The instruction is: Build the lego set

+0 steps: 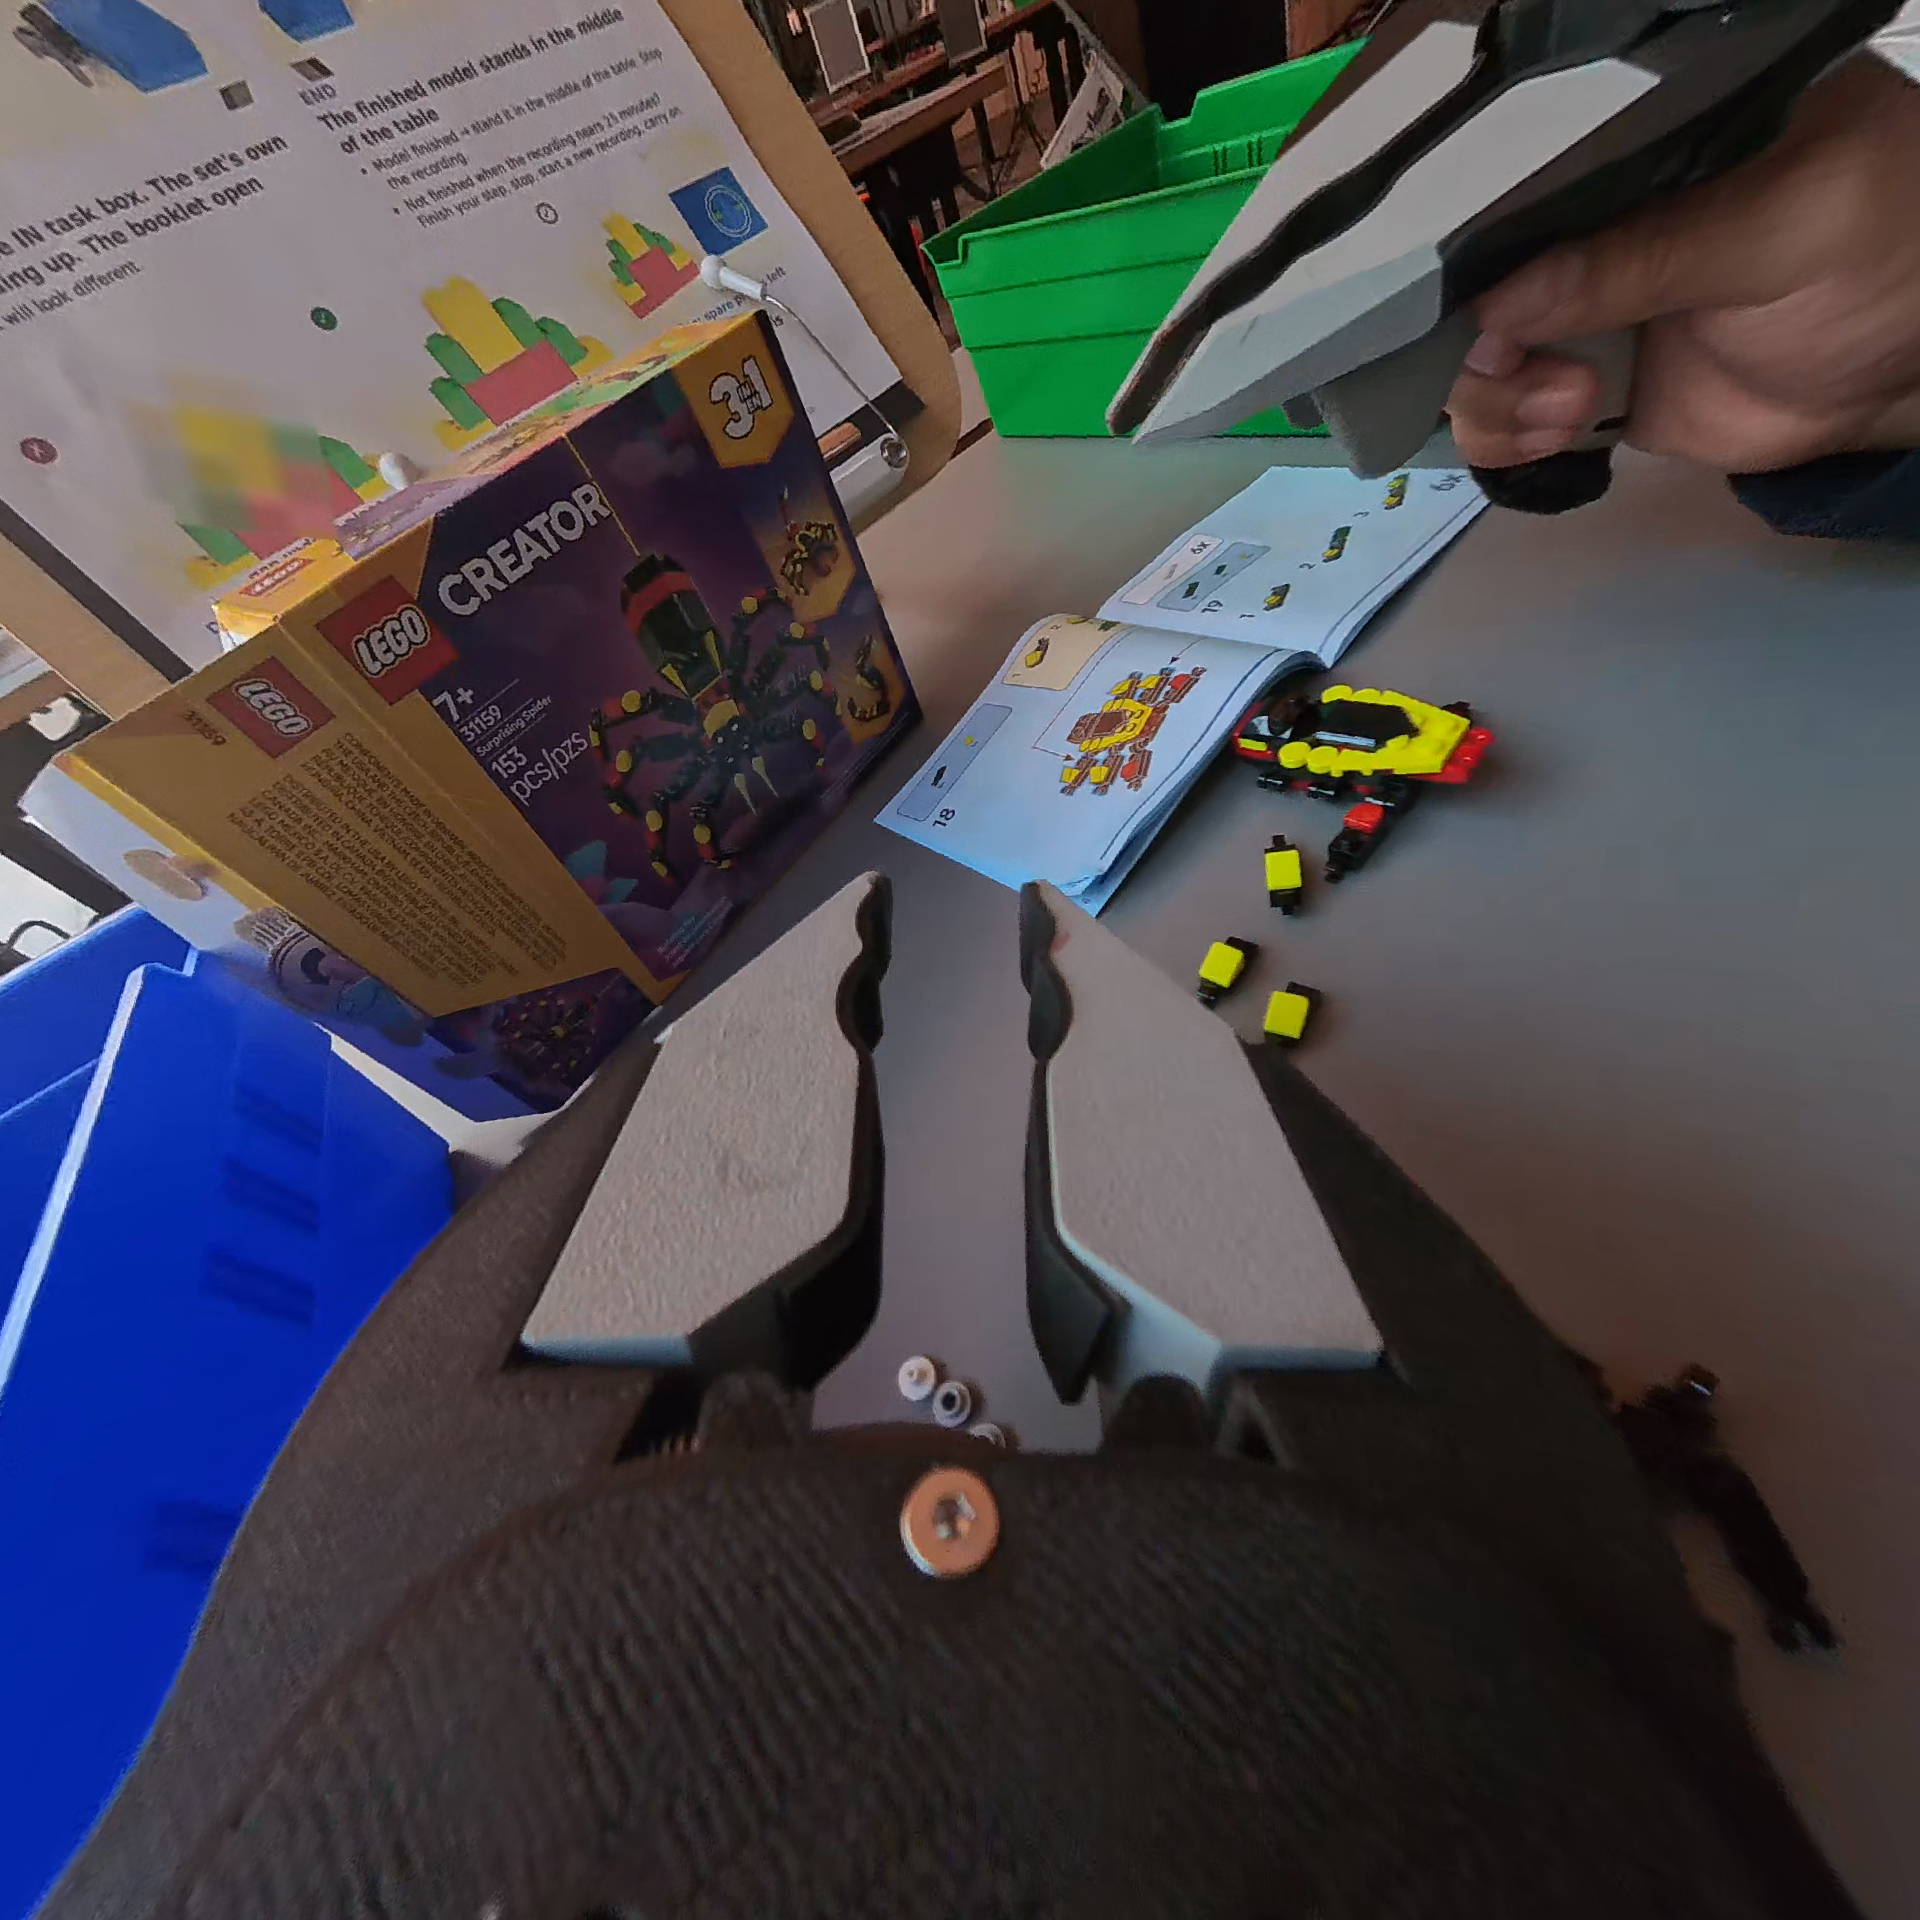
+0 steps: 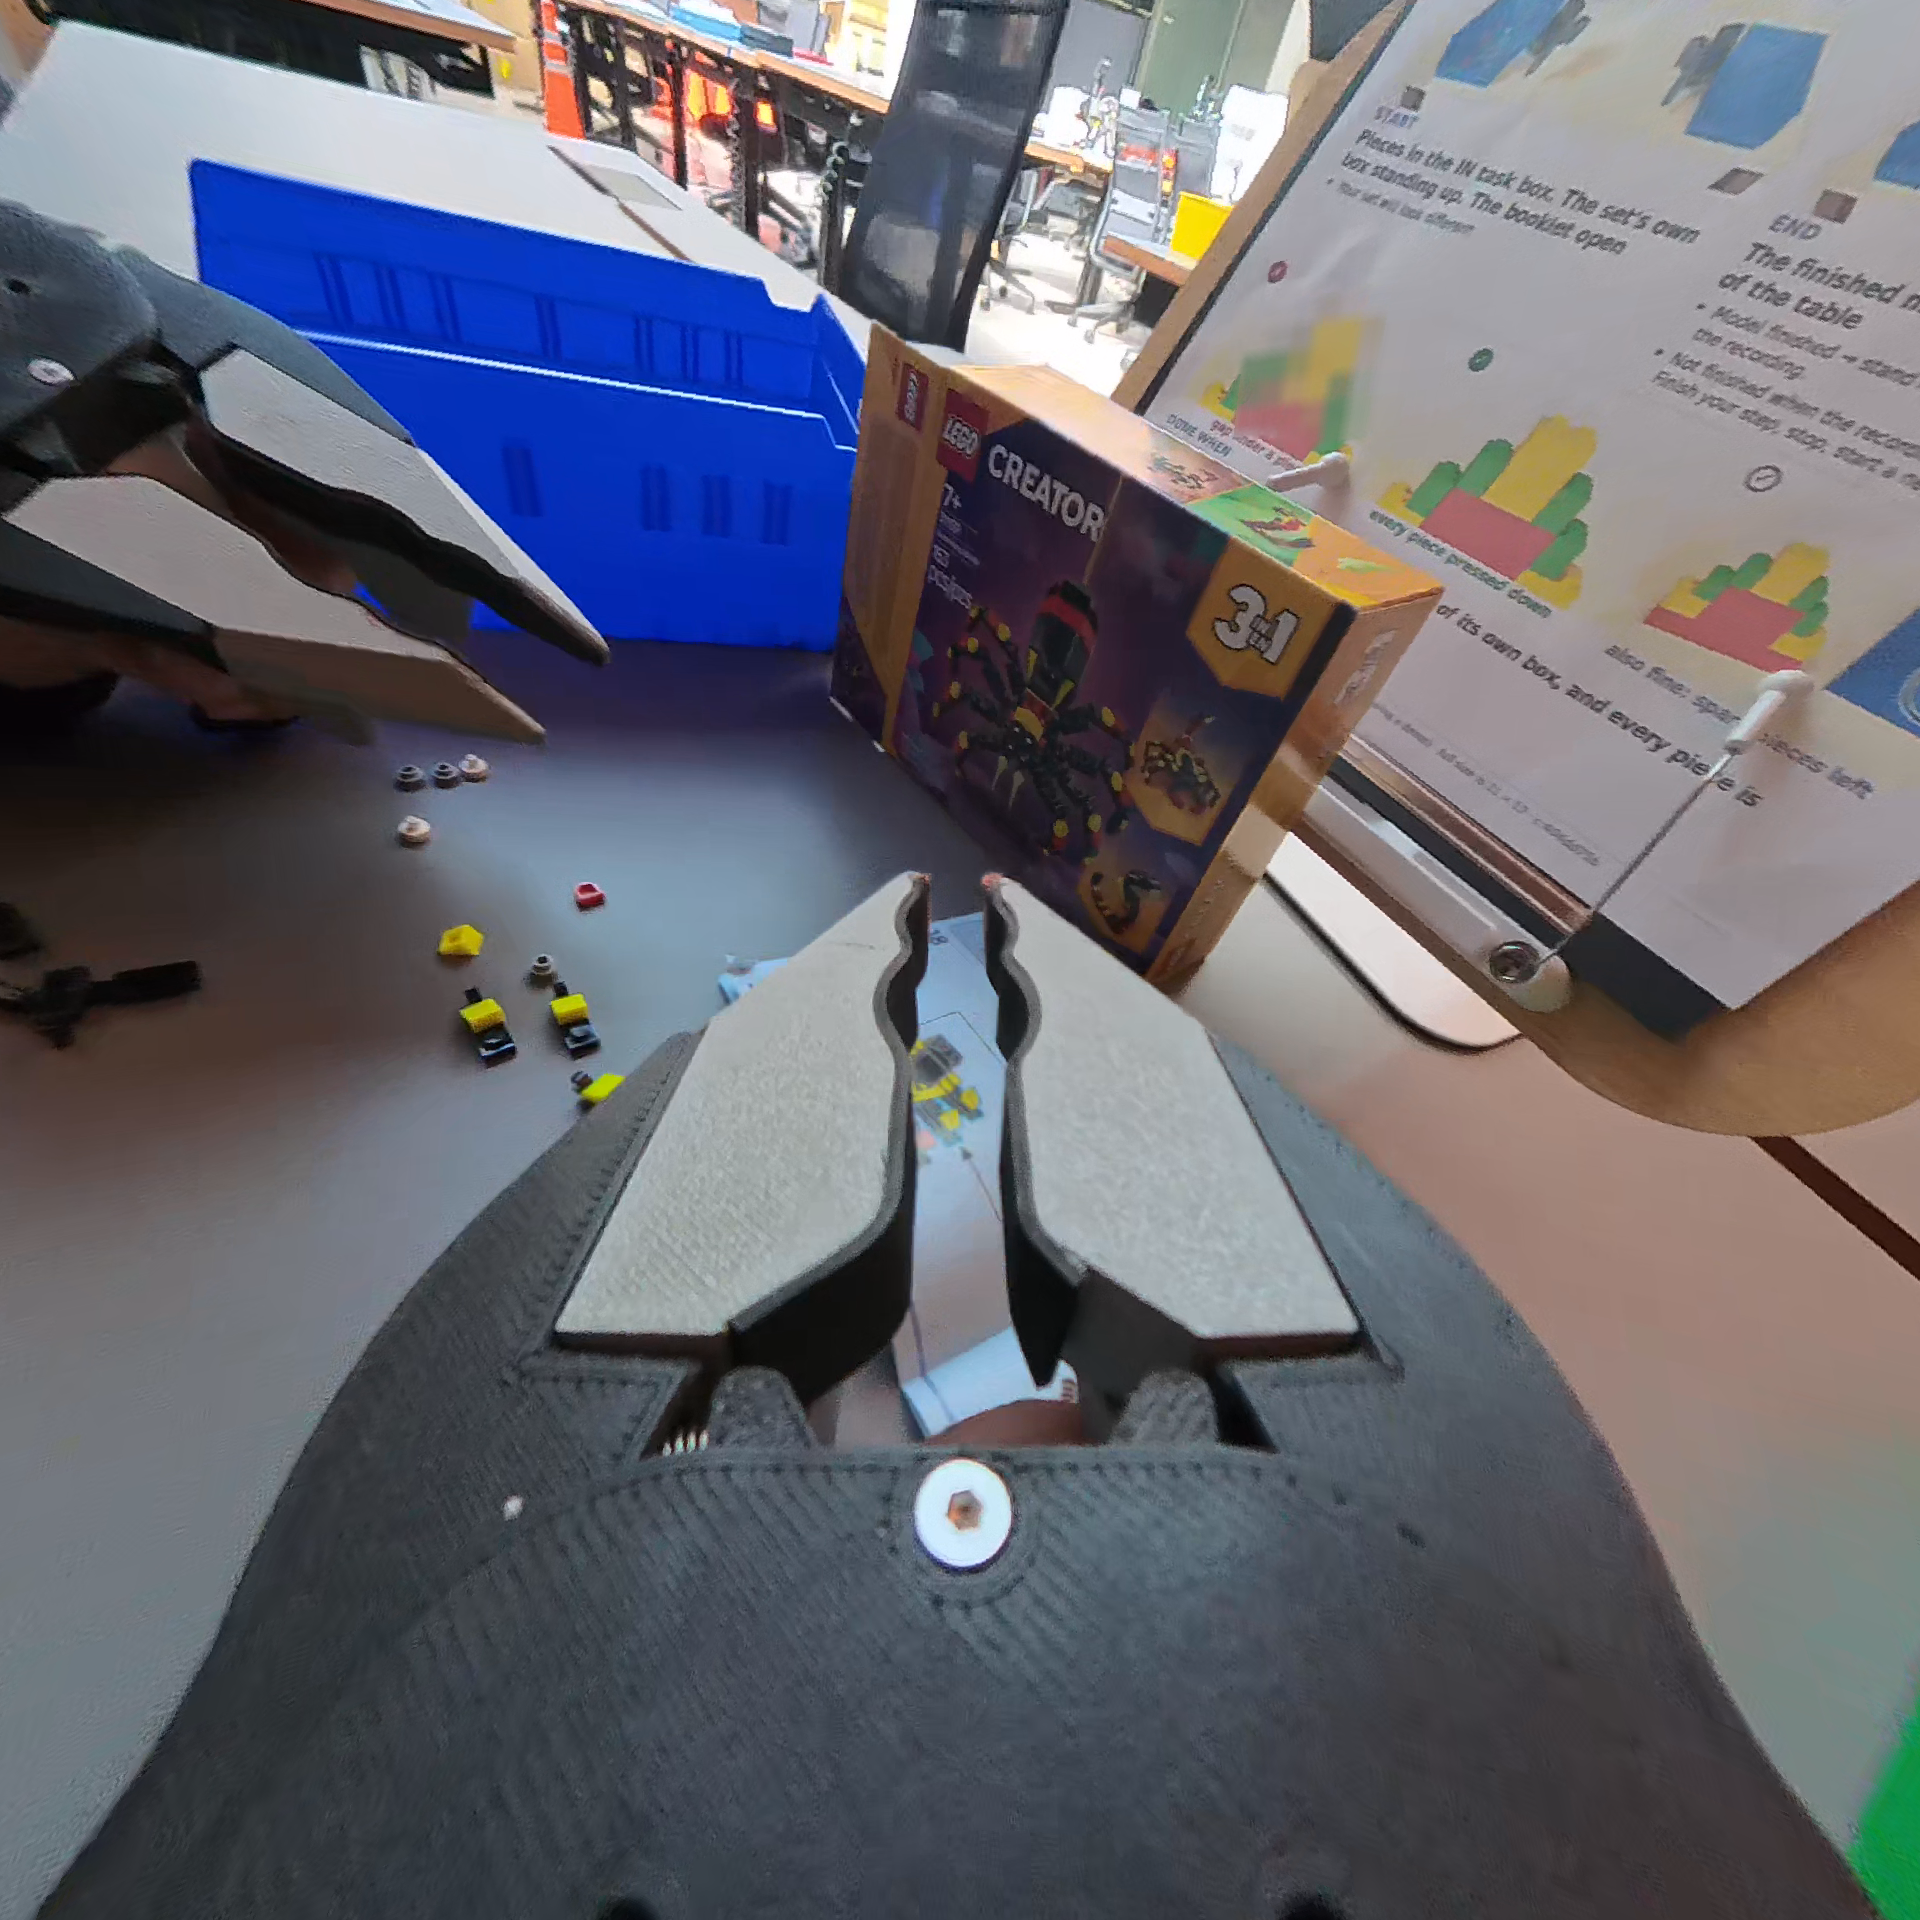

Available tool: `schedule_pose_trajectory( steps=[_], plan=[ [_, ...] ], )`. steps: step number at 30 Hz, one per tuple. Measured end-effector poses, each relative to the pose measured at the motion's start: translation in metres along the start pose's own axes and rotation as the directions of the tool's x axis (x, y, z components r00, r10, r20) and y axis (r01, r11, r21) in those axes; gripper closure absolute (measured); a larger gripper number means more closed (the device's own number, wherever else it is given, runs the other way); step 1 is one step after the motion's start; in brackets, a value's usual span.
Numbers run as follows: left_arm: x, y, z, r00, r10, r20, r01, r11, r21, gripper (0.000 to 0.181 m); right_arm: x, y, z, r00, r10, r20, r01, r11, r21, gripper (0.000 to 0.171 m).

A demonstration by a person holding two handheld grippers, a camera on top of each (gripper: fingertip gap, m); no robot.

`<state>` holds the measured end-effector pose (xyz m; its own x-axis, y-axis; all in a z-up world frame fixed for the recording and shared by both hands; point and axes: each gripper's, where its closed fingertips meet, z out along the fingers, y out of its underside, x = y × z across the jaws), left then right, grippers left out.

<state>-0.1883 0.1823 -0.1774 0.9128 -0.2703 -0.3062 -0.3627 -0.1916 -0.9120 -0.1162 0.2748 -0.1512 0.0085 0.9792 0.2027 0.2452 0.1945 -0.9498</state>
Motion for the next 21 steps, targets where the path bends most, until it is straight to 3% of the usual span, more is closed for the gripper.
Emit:
schedule_pose_trajectory(
  steps=[7,21],
  plan=[
    [-0.009,0.001,-0.002,0.999,0.024,0.046,-0.024,1.0,0.009,0.165,0.013,0.009,0.001,0.992,-0.083,-0.095,0.084,0.996,0.014,0.164],
    [-0.013,0.003,-0.002,0.99,0.097,0.102,-0.097,0.995,-0.006,0.168,0.03,0.023,0.0,0.99,-0.011,-0.14,0.012,1.0,0.006,0.162]
  ],
)
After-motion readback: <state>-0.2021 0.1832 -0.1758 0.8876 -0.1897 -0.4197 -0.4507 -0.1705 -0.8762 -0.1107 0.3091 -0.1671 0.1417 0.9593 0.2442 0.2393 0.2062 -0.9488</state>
